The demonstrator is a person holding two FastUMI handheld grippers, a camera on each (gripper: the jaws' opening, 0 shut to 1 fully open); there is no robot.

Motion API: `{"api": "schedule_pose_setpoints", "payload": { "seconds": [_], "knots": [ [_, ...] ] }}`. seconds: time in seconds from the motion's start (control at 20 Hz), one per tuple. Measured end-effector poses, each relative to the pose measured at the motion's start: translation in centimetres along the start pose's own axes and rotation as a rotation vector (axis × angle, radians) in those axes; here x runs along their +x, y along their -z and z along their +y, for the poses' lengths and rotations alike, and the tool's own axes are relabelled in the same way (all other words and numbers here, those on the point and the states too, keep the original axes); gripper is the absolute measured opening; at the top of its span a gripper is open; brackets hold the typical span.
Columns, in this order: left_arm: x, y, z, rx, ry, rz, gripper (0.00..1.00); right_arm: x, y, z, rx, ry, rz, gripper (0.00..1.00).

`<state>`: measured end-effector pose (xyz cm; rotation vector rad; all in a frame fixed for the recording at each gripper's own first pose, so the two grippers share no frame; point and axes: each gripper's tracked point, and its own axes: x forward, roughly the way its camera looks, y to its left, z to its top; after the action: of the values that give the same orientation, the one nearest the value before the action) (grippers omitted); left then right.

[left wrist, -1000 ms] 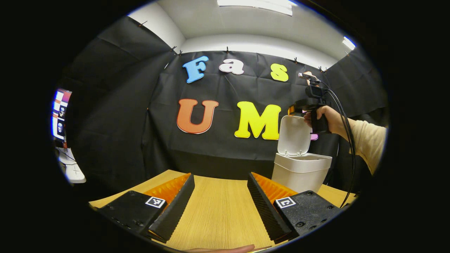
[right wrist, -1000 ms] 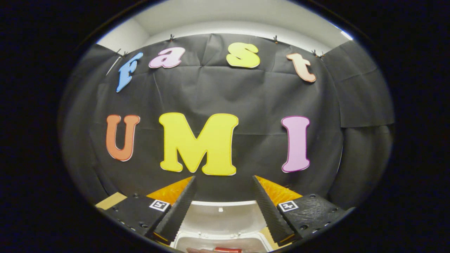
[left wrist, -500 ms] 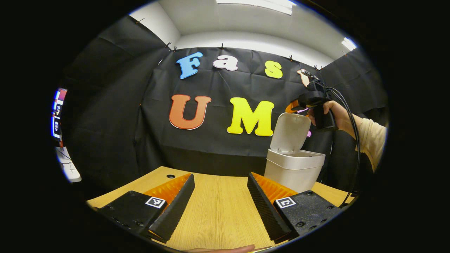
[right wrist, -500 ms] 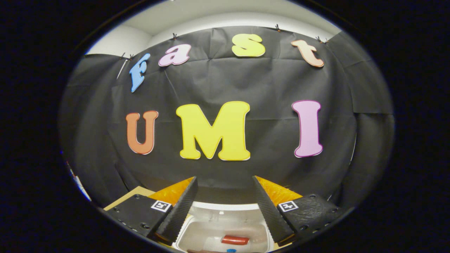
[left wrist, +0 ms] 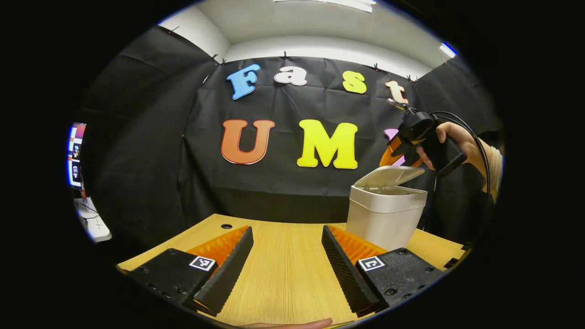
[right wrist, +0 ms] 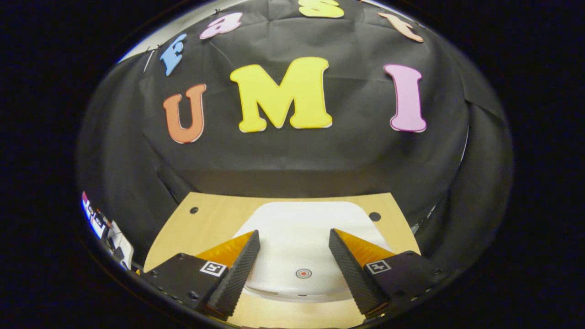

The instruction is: Press the lid of the desktop garbage bin to open it, pick up the crumpled paper on the desktop and throw it into the bin, then pick up the pop can on the desktop and drop it into the bin, and finally close the garbage bin lid.

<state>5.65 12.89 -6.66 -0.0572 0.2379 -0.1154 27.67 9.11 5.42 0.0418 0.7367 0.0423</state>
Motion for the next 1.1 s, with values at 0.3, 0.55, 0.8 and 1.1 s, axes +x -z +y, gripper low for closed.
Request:
{"api": "schedule_pose_setpoints", "payload": {
  "seconds": [0.3,0.55,0.8,1.1],
  "knots": [
    [0.5,1.1,-1.3,0.053,0.002,0.033,0.98,0.5,2.1,0.3,-0.045,0.025,0.047,0.95],
    [0.6,1.2,-0.7,0.065,-0.017,0.035,0.97,-0.4,2.7,0.1,-0.051,0.019,0.047,0.93],
    [0.7,1.4,-0.4,0.070,-0.029,0.044,0.98,-1.4,3.5,-0.2,-0.063,0.007,0.043,0.96],
    [0.6,1.4,-0.3,0.072,-0.032,0.045,0.98,-2.2,4.7,-0.4,-0.080,0.010,0.052,0.96]
  ]
}}
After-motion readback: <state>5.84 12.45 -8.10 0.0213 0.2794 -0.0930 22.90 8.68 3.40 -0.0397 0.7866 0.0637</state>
